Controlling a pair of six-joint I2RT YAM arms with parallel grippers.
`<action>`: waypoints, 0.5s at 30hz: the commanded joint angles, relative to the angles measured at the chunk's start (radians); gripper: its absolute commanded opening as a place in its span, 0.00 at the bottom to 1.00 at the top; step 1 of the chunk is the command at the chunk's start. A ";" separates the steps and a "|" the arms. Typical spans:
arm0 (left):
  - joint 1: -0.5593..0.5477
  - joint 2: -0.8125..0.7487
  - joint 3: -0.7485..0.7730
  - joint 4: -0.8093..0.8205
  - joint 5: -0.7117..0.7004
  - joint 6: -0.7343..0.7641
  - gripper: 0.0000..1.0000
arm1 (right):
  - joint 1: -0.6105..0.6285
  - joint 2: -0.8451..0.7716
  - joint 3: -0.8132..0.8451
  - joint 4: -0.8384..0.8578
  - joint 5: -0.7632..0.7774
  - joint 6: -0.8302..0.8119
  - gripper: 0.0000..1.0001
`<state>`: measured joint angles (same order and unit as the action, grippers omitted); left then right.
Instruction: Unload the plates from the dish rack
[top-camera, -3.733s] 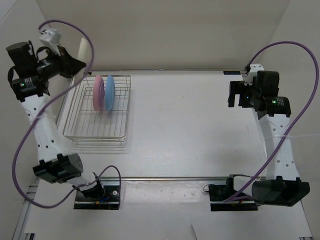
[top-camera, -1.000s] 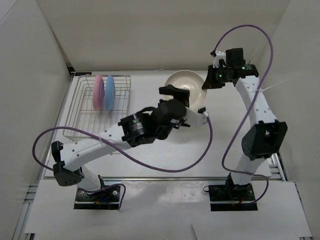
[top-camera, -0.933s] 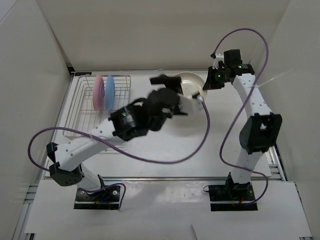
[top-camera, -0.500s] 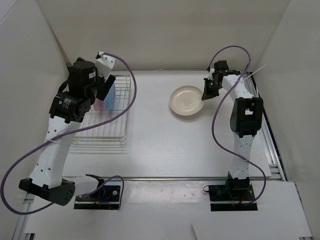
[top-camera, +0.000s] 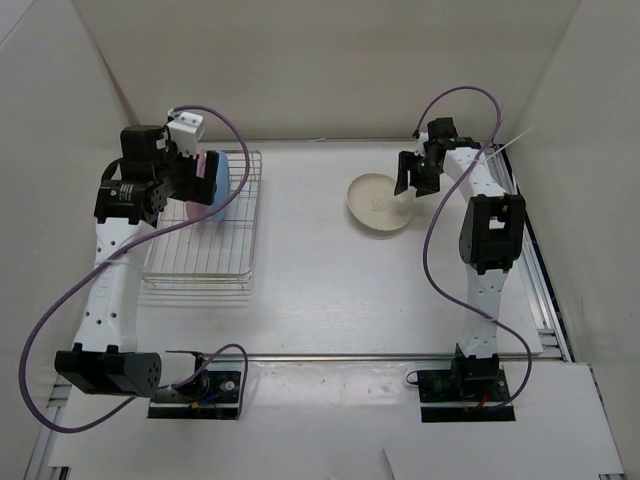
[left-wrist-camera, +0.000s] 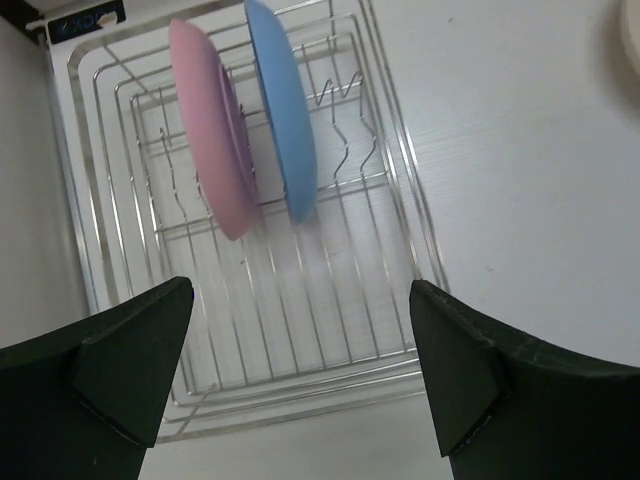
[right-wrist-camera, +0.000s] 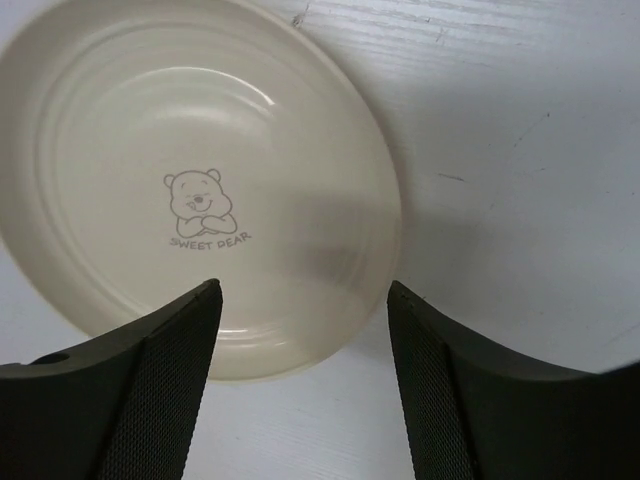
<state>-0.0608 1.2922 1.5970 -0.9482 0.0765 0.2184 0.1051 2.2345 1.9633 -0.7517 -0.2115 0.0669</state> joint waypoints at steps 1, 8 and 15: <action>0.010 -0.062 -0.006 0.087 0.056 -0.069 1.00 | 0.002 -0.041 -0.014 0.005 -0.003 -0.010 0.71; 0.212 -0.058 -0.091 0.273 0.126 -0.091 1.00 | -0.027 -0.205 -0.033 -0.014 -0.003 -0.001 0.82; 0.401 0.110 -0.134 0.412 0.510 -0.070 0.95 | -0.048 -0.363 -0.075 -0.069 -0.005 -0.081 0.83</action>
<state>0.3058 1.3525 1.4914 -0.6270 0.3687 0.1413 0.0582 1.9518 1.8996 -0.7834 -0.2108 0.0399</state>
